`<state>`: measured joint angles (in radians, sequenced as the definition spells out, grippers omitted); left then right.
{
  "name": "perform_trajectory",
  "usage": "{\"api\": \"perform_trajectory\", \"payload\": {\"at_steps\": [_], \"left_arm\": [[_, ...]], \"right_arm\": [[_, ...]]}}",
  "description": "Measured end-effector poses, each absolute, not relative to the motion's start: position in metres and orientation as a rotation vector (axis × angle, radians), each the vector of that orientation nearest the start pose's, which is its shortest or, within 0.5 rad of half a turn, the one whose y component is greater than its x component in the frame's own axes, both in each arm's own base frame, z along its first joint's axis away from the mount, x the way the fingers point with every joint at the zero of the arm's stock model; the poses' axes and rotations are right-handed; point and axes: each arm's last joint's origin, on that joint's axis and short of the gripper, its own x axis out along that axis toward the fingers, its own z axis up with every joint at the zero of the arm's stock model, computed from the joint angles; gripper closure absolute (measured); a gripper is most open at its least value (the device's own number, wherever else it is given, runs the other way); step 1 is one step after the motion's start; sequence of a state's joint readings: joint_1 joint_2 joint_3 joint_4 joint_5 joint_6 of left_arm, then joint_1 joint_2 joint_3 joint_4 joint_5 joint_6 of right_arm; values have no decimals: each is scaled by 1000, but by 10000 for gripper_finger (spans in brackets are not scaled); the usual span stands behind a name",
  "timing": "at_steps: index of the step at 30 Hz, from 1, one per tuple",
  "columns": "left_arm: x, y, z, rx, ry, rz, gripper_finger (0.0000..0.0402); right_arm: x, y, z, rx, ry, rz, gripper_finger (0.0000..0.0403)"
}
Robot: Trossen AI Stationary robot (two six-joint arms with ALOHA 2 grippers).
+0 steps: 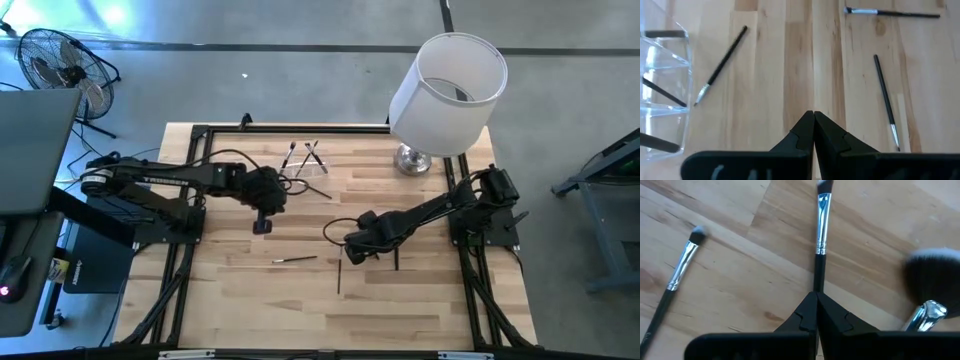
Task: Put items in baskets/containers
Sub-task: Put the foundation brush into the transparent organizer
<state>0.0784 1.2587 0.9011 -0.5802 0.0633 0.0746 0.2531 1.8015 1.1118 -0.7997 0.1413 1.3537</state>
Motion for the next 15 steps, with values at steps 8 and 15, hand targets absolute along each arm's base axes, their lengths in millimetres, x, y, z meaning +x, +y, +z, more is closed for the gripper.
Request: {"api": "perform_trajectory", "payload": {"at_steps": [8, 15], "left_arm": [[246, 17, 247, 9, 932, -26, 396], [247, 18, 248, 27, 923, -34, 396]], "right_arm": [[307, 75, 155, 829, 1244, -869, 380], [306, 75, 155, 826, 1245, -870, 319]]}}
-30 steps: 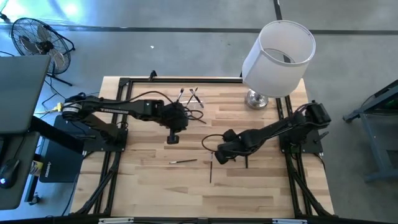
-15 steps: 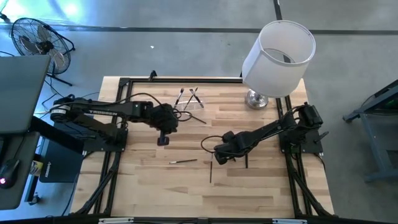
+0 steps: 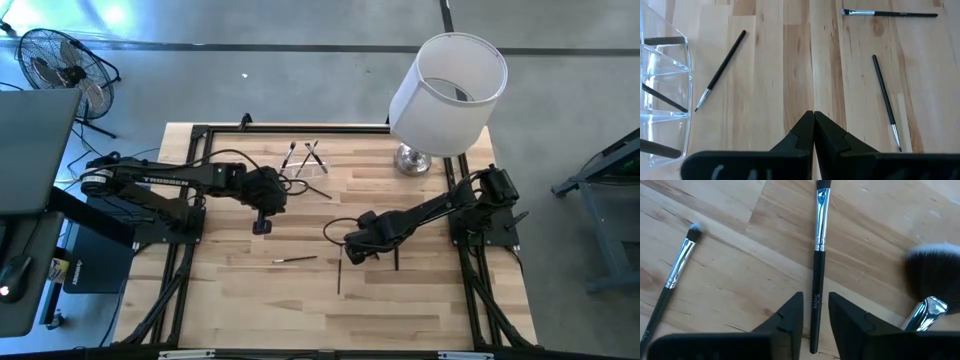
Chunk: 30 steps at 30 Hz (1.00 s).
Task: Put items in baskets/containers
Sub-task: Put the foundation brush into the transparent organizer
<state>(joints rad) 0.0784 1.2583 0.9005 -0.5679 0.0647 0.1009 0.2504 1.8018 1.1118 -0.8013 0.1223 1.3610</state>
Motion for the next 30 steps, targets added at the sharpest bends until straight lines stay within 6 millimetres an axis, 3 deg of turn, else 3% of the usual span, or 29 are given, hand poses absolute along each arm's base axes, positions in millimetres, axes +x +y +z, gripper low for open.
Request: {"api": "perform_trajectory", "payload": {"at_steps": [9, 15, 19, 30], "left_arm": [[247, 18, 248, 27, 921, -33, 396], [247, 18, 248, 27, 921, -33, 396], [247, 18, 248, 27, 921, -33, 396], [251, 18, 251, 26, 870, -27, 396]], "right_arm": [[305, 75, 152, 811, 1280, -832, 299], [296, 75, 131, 852, 1308, -790, 333], [292, 76, 119, 853, 1325, -788, 380], [292, 75, 131, 763, 1187, -771, 395]]}}
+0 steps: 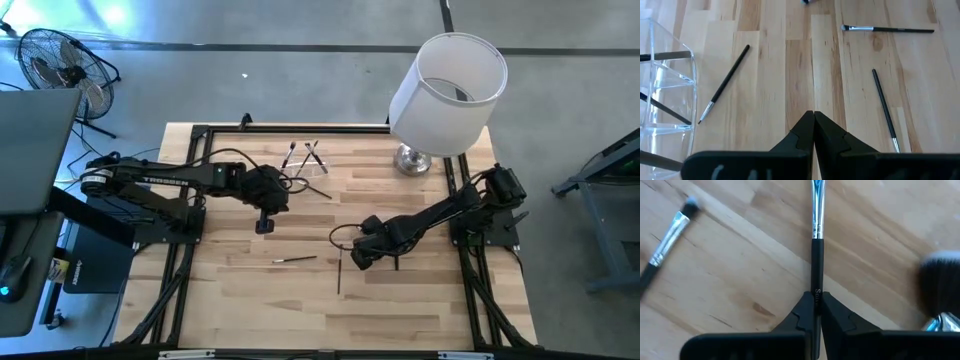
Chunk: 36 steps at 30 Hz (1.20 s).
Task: Put items in baskets/containers
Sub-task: Put the foundation brush into the transparent organizer
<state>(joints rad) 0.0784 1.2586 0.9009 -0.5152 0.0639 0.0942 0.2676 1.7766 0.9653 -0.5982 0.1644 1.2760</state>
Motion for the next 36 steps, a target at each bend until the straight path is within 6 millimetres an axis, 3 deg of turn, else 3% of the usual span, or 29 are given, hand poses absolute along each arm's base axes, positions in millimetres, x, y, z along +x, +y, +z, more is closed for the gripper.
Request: {"api": "perform_trajectory", "payload": {"at_steps": [15, 20, 24, 30, 36], "left_arm": [[252, 18, 252, 7, 855, -20, 396], [262, 15, 250, -39, 782, -133, 396], [260, 15, 224, -130, 699, -164, 396], [237, 31, 175, -411, 520, -83, 396], [217, 35, 156, -570, 166, -35, 396]], "right_arm": [[300, 76, 153, 737, 980, -708, 398], [300, 76, 153, 727, 965, -716, 398], [300, 75, 153, 715, 956, -722, 398], [306, 77, 156, 726, 905, -685, 398], [317, 77, 162, 720, 802, -610, 398]]}}
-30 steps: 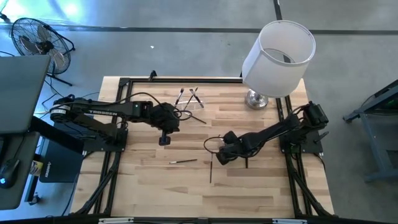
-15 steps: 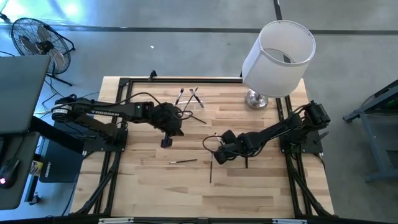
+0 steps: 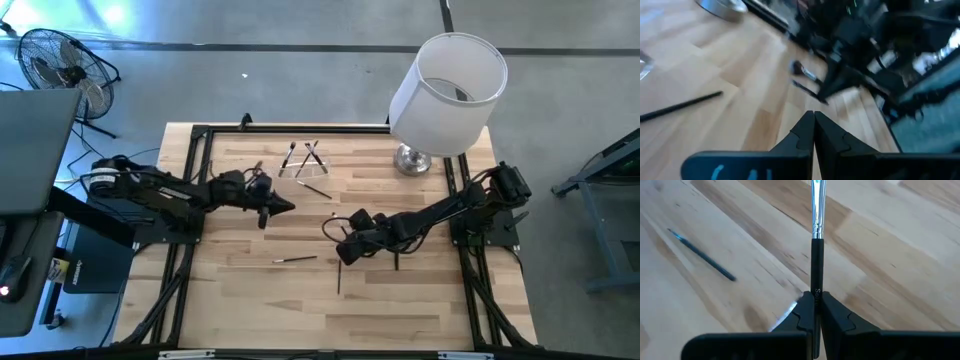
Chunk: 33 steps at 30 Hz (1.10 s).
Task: Put items in baskets/containers
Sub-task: Put the foundation brush into the transparent organizer
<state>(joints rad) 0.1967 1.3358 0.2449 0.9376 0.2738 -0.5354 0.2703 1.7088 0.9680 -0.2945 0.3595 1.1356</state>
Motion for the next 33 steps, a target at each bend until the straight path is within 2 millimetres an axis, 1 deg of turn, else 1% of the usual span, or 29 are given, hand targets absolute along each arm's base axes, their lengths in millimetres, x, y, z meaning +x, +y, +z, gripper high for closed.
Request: {"api": "perform_trajectory", "payload": {"at_steps": [3, 9, 12, 16, 20, 23, 26, 29, 33], "left_arm": [[215, 35, 151, -599, 151, -23, 396], [220, 34, 150, -613, 189, -93, 391], [225, 35, 155, -607, 166, -100, 372], [230, 35, 161, -605, 159, -123, 329], [234, 36, 165, -602, 150, -129, 286], [237, 37, 170, -596, 129, -135, 262], [240, 37, 175, -591, 111, -140, 251], [245, 38, 182, -570, 87, -150, 250], [251, 39, 192, -550, 52, -163, 250]], "right_arm": [[320, 74, 164, 712, 778, -590, 398], [329, 68, 169, 708, 711, -547, 398], [333, 67, 173, 706, 672, -520, 398], [338, 65, 177, 695, 616, -499, 398], [343, 65, 183, 647, 530, -488, 398], [347, 65, 188, 604, 452, -487, 398], [350, 64, 195, 551, 380, -486, 398], [353, 63, 201, 514, 307, -491, 398], [357, 59, 207, 499, 253, -483, 398]]}}
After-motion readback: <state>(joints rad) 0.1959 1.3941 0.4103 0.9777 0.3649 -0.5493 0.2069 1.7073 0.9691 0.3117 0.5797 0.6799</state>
